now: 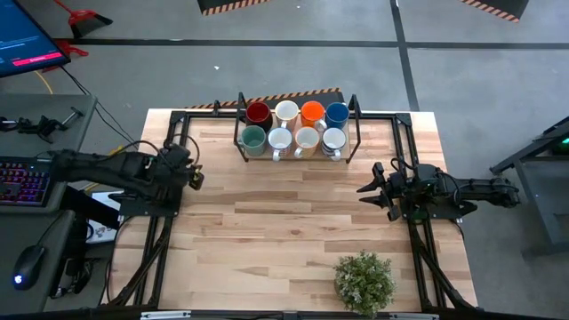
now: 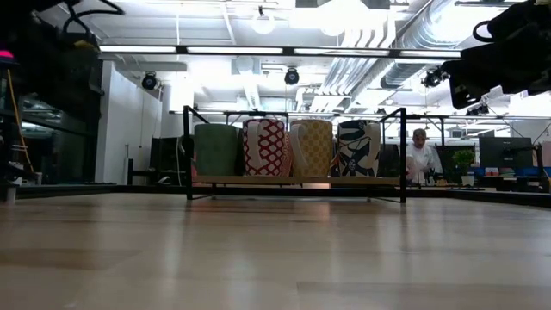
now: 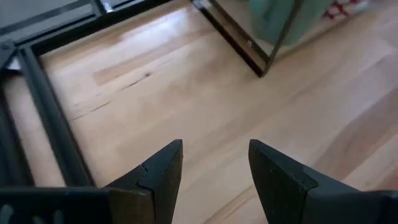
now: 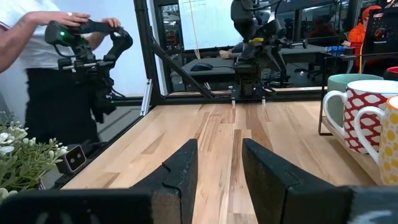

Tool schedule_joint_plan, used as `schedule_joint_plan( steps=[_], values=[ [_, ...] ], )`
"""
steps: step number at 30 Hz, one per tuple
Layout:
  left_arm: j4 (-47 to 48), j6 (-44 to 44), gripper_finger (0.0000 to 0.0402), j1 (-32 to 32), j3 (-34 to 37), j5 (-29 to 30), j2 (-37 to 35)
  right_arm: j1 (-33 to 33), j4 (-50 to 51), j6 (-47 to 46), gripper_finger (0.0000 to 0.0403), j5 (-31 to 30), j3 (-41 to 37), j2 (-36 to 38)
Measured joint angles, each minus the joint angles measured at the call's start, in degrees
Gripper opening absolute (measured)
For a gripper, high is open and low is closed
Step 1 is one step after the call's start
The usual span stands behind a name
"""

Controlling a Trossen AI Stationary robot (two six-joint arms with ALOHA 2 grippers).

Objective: Place coffee mugs
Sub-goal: Return to Home Position

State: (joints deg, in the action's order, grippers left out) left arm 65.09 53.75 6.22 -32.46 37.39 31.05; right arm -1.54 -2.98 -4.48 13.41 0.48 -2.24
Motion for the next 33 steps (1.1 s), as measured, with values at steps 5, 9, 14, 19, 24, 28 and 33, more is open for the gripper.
schedule_joint_plan(
  steps=[5,9,14,19,24,28,33],
  values=[
    [-3.03,-0.39,0.0175,-2.43,2.47,0.46,-5.19,0.0,0.0,0.01,0.0108,0.0,-0.01,0.0],
    [-5.13,-0.39,0.0175,-3.89,5.07,0.46,-9.04,0.0,0.0,0.0,0.0108,0.0,-0.01,0.0],
    [-5.25,-0.39,0.0175,-4.92,6.89,0.33,-12.58,0.0,0.0,0.01,0.0108,0.0,-0.01,0.0],
    [-5.28,-0.02,0.0175,-5.59,7.51,0.31,-15.75,0.0,0.0,0.01,0.0108,0.0,-0.01,0.0],
    [-5.14,0.01,0.0175,-5.94,7.51,0.31,-20.76,0.0,0.0,0.0,0.0108,0.0,-0.01,0.0],
    [-5.15,0.03,0.0175,-5.84,7.48,0.31,-24.96,0.0,0.0,0.0,0.0108,0.0,-0.01,0.0],
    [-5.15,0.07,0.0175,-5.84,7.46,0.32,-26.53,0.0,0.0,-0.01,0.0108,0.0,-0.01,0.0]
  ],
)
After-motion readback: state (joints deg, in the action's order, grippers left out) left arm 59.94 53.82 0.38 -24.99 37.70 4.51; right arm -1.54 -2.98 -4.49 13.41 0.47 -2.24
